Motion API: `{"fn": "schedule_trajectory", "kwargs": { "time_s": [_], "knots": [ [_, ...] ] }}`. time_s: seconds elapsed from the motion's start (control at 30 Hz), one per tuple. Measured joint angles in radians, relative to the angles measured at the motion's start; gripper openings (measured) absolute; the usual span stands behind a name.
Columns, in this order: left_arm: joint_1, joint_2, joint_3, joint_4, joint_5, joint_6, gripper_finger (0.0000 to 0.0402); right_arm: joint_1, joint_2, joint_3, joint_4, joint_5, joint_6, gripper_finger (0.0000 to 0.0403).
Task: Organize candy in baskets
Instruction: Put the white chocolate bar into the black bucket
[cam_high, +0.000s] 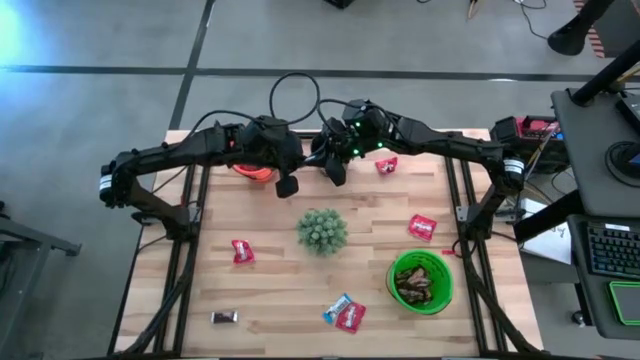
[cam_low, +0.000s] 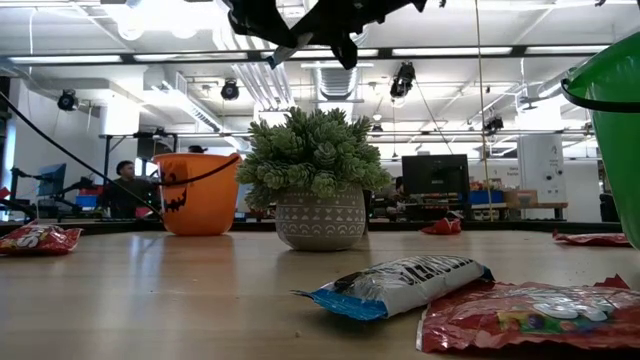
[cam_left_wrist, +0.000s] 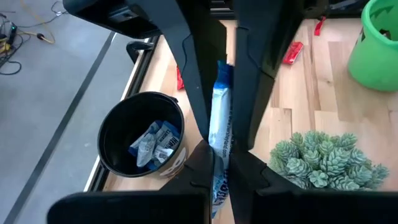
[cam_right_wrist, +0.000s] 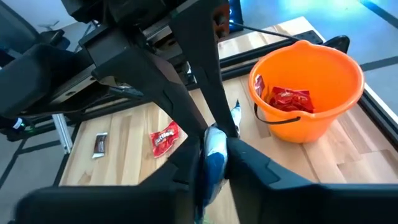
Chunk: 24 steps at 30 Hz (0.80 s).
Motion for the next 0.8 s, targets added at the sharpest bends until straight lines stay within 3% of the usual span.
{"fn": "schedule_trajectory", "kwargs": {
  "time_s": [0.1,0.27,0.8],
  "knots": [
    [0.002,0.000,0.000,-0.001,0.000,0.012,0.0002,0.000,0.000,0.000,-0.002,0.000,0.012,0.0022],
    [0.001,0.000,0.000,0.000,-0.039,0.015,0.0019,-0.001,0.000,0.000,0.001,0.005,0.037,0.0017],
    [0.002,-0.025,0.000,-0.005,-0.056,0.028,0.0141,-0.021,-0.002,0.002,-0.002,-0.003,0.040,0.0014]
  ]
}}
